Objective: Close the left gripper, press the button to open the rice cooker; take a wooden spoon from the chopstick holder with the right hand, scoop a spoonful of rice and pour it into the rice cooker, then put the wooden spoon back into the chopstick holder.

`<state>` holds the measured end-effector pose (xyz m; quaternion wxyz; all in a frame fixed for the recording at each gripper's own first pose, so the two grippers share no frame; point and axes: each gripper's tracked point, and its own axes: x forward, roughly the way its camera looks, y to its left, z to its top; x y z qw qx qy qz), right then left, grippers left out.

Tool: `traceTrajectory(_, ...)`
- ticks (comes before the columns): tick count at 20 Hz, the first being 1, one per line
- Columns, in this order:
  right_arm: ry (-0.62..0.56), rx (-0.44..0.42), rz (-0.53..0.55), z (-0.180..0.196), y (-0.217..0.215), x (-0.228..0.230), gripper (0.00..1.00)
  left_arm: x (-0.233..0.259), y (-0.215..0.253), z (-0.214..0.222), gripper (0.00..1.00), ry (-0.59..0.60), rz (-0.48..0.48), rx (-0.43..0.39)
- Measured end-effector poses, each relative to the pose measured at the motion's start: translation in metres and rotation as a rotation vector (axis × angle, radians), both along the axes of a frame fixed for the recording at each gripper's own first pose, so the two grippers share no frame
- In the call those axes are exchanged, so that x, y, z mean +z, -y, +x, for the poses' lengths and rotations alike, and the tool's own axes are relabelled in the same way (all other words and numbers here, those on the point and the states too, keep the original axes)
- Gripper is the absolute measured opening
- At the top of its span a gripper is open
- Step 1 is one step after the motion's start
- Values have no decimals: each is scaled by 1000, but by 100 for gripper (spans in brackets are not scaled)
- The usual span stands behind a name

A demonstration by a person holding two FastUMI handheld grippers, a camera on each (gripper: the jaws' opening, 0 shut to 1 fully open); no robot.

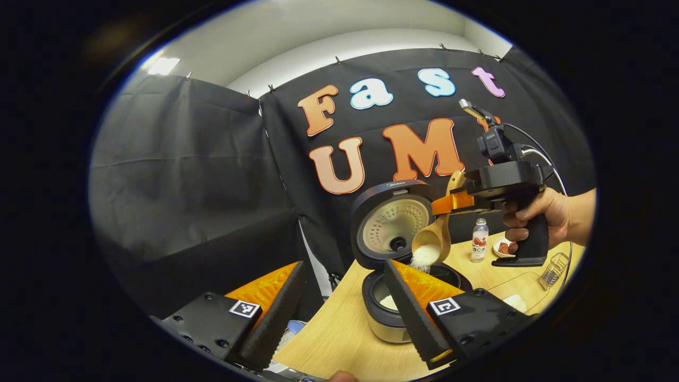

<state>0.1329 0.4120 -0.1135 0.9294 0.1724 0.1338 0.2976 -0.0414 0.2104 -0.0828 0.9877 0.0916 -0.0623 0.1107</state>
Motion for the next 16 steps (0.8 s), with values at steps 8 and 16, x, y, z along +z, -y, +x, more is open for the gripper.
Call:
traceTrajectory(8, 164, 49, -154, -10, -11, 18, 6, 2, -1, 2, 100, -8, -6, 5)
traceTrajectory(16, 408, 144, -341, -34, -28, 34, 6, 3, -2, 0, 100, -8, 5, 11)
